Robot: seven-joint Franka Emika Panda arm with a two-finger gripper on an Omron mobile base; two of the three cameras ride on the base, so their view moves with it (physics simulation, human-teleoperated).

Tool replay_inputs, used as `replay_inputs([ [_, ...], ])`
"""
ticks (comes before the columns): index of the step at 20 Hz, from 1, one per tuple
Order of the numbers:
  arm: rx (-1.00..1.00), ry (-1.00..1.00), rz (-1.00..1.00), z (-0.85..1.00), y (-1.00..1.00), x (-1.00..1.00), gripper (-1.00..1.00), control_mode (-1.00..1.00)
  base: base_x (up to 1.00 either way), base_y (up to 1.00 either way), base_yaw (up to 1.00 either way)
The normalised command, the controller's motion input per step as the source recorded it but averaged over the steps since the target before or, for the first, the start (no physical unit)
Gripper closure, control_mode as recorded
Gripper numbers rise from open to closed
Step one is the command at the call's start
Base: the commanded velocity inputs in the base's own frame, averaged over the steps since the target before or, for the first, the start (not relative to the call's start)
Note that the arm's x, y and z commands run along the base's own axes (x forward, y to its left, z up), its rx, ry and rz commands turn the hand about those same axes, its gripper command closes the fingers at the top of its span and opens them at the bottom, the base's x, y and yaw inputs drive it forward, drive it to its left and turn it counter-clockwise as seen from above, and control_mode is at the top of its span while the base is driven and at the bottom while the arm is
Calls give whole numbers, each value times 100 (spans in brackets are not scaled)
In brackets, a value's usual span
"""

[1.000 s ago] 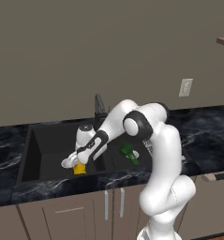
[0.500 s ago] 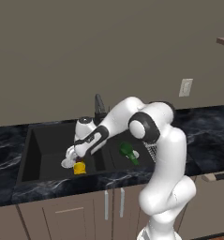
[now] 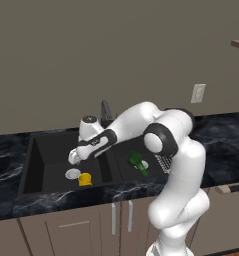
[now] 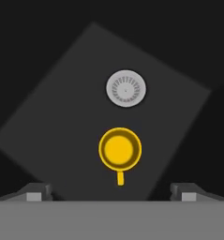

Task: Move any existing items from the left basin to the right basin for drying. Then move the mug from the counter to the left basin of the sink for washing.

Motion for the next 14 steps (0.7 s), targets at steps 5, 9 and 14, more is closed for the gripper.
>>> replay_inputs([
  [5,0,-1,-2,39,6,-11,-100,-100,0,0,0],
  [9,0,-2,-2,31,10,-23,-100,-100,0,0,0],
  [14,0,-4,-2,28,12,-37,-100,-100,0,0,0],
])
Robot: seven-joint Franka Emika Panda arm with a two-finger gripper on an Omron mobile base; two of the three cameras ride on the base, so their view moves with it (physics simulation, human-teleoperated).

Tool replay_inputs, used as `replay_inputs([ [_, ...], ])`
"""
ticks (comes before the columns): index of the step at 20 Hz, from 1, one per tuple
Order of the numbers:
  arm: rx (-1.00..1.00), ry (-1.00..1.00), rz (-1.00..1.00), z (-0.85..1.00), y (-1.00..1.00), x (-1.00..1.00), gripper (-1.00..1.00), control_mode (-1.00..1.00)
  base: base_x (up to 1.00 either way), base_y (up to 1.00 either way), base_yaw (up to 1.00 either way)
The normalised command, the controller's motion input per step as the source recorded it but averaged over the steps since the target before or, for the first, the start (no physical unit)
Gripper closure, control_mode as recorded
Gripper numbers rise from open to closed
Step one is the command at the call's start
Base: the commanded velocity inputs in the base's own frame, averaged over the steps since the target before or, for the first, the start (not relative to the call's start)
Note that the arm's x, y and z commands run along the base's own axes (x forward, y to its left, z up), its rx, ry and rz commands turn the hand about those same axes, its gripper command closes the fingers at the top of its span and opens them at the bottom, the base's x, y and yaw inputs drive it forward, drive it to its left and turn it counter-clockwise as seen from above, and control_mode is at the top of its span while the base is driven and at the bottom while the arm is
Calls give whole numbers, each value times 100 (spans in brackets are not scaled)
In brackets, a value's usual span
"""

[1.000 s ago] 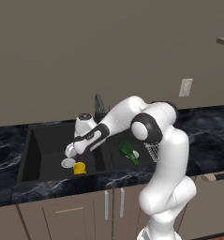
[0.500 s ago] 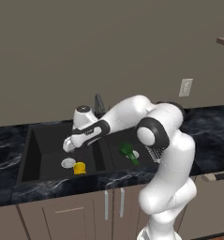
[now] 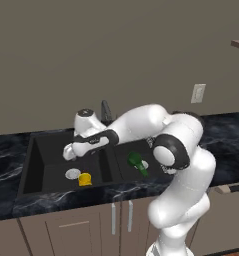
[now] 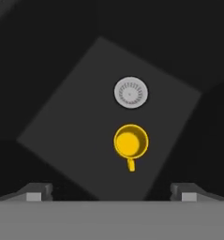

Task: Move any existing items from the left basin to the right basin for drying. Then move the mug from the counter to the left basin of the sink for washing.

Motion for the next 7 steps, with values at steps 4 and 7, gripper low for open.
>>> replay_inputs([
  [4,0,-5,-3,24,13,-40,-100,-100,0,0,0],
  [7,0,-5,-2,22,12,-41,-100,-100,0,0,0],
])
